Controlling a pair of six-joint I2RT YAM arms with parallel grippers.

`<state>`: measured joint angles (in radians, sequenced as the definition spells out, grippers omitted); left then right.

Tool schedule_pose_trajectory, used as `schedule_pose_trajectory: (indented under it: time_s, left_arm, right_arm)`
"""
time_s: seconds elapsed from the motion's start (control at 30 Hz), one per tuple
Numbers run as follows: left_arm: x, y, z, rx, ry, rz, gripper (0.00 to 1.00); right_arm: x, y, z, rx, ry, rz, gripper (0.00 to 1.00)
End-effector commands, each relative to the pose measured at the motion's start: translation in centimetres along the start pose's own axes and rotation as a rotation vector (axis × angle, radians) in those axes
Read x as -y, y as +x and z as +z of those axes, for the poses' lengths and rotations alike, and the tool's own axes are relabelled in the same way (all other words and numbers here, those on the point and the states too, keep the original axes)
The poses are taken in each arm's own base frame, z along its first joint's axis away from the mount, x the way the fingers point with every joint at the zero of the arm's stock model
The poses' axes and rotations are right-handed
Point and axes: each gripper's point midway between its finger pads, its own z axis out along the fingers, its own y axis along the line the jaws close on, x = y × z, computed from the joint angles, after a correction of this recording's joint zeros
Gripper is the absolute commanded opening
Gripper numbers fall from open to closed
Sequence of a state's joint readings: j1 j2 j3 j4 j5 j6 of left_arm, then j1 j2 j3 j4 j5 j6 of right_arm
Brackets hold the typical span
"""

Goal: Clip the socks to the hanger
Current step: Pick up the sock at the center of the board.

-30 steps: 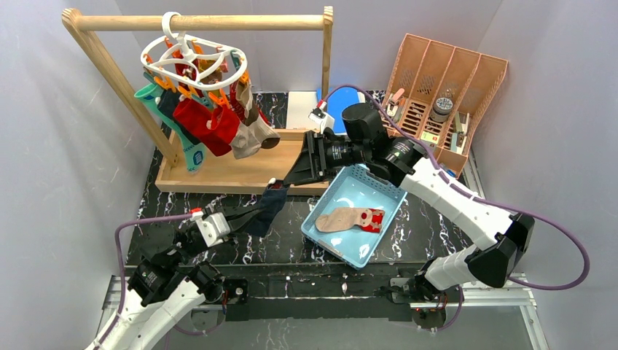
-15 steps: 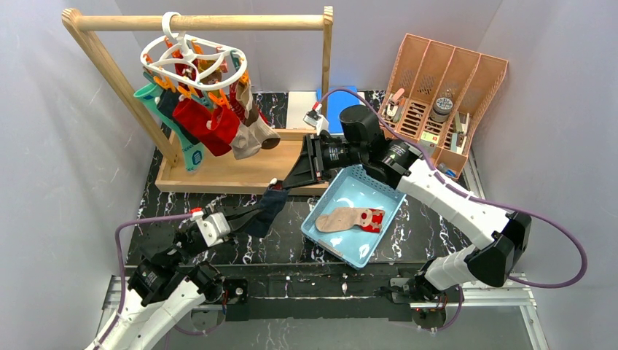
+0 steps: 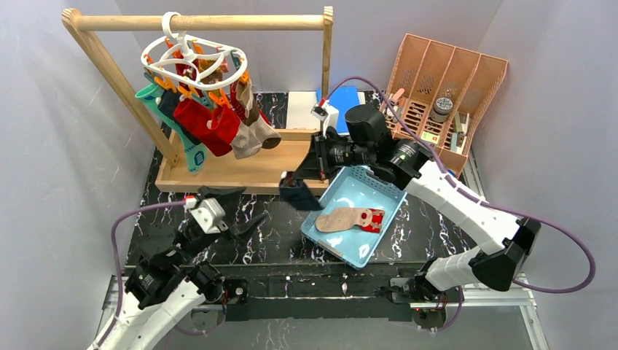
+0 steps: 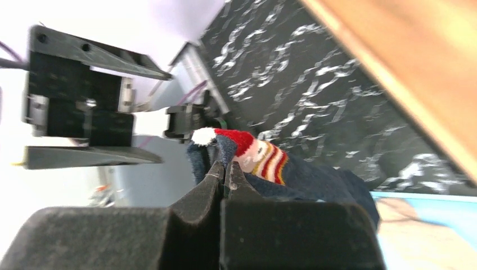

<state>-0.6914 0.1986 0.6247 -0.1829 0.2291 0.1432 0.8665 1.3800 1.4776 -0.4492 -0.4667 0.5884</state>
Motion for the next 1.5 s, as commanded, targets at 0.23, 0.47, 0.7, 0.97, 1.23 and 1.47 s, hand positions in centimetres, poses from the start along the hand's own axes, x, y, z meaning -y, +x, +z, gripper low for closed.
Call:
schedule_pose_trajectory:
  time_s: [0.23, 0.47, 0.7, 0.97, 1.23, 1.47]
  left_arm:
    - [-2.6, -2.6, 1.9, -0.018, -0.256, -0.632, 0.98]
    - [0.0, -1.4, 6.6, -0.131, -0.118, -0.796, 0.98]
    - [1.0, -1.6, 7.8, -0.203, -0.057, -0.816, 0.81]
    - [0.7, -0.2, 7.4, -0.273, -0.100, -0.800, 0.51]
    - [0.3, 1.0, 6.4, -0.319, -0.150, -0.774, 0.52]
    - [0.0, 1.5, 6.0, -0.335, -0.170, -0.761, 0.30]
  right_arm:
    - [4.4, -2.5, -3.6, 0.185, 0.274, -0.444, 0.01]
    - [2.5, -1.9, -2.2, 0.156, 0.202, -0.474, 0.01]
    - [1.5, -1.2, -0.6, 0.122, 0.220, -0.517, 0.01]
    - [0.0, -0.8, 0.6, 0.122, 0.214, -0.543, 0.01]
    - [-0.2, -0.9, 0.4, 0.138, 0.221, -0.538, 0.01]
    - [-0.4, -1.0, 0.2, 0.152, 0.218, -0.537, 0.01]
